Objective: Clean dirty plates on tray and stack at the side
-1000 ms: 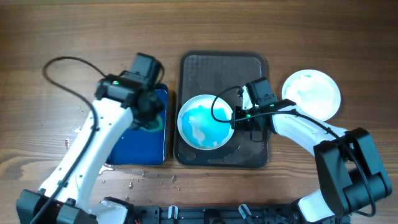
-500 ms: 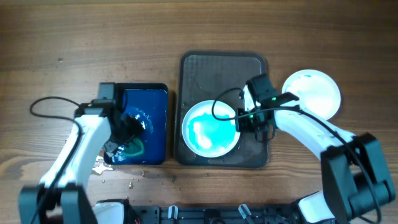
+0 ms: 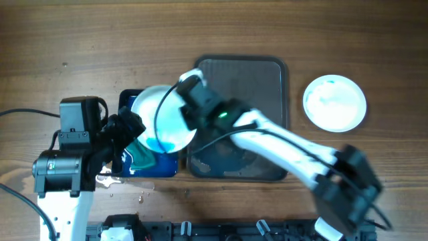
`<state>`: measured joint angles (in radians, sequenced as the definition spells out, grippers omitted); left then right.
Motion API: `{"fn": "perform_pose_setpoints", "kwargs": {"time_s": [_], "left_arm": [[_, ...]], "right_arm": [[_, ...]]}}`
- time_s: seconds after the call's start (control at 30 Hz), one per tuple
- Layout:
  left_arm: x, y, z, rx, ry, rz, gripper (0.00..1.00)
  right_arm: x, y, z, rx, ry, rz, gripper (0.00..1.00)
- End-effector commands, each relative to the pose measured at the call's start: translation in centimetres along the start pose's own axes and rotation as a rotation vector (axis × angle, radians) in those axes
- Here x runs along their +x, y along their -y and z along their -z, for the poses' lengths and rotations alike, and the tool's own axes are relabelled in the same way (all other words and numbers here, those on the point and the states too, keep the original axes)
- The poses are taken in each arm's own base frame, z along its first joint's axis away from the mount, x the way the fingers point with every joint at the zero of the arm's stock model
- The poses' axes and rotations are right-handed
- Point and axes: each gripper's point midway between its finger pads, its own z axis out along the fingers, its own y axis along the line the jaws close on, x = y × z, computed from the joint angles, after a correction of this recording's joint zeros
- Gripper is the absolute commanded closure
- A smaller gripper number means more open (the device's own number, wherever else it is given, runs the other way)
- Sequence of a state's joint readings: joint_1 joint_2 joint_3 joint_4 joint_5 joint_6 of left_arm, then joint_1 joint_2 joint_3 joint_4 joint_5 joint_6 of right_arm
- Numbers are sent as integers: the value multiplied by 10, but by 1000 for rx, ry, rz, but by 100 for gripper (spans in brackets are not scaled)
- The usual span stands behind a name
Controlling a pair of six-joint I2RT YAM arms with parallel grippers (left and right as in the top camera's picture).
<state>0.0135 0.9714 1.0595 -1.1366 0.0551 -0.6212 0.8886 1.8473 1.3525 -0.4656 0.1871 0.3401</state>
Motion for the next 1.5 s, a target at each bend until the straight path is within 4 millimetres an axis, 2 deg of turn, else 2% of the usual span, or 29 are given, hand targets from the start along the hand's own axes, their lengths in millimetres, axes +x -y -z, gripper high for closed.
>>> {"fn": "perform_pose_setpoints", "kwargs": {"time_s": [0.0,0.13,0.23,0.47,0.57,0.7,1.0,1.47], "left_arm": [[0,2,1,9,-9,-10,0],[0,2,0,6,-13,-9,0],[0,2,0,5,-13,-9,0],[0,2,0,5,-13,-9,0],[0,2,0,5,-13,-9,0],[0,2,0,5,-13,-9,0],[0,2,0,5,-13,-9,0],[0,2,0,5,-13,-9,0]], "right_arm": [[-11,-8,8,183,128,57,96],[-43,-11,52,343,307,190,96],[-75,-9,97,416,436,267,96],[-100,-14,127,487,524,403,96],[-109,-26,145,557,578,480,96],[-109,-44,154,557,604,555,96],[-112,-41,160,619,590,621,96],[-116,-39,162,614,611,584,96]]}}
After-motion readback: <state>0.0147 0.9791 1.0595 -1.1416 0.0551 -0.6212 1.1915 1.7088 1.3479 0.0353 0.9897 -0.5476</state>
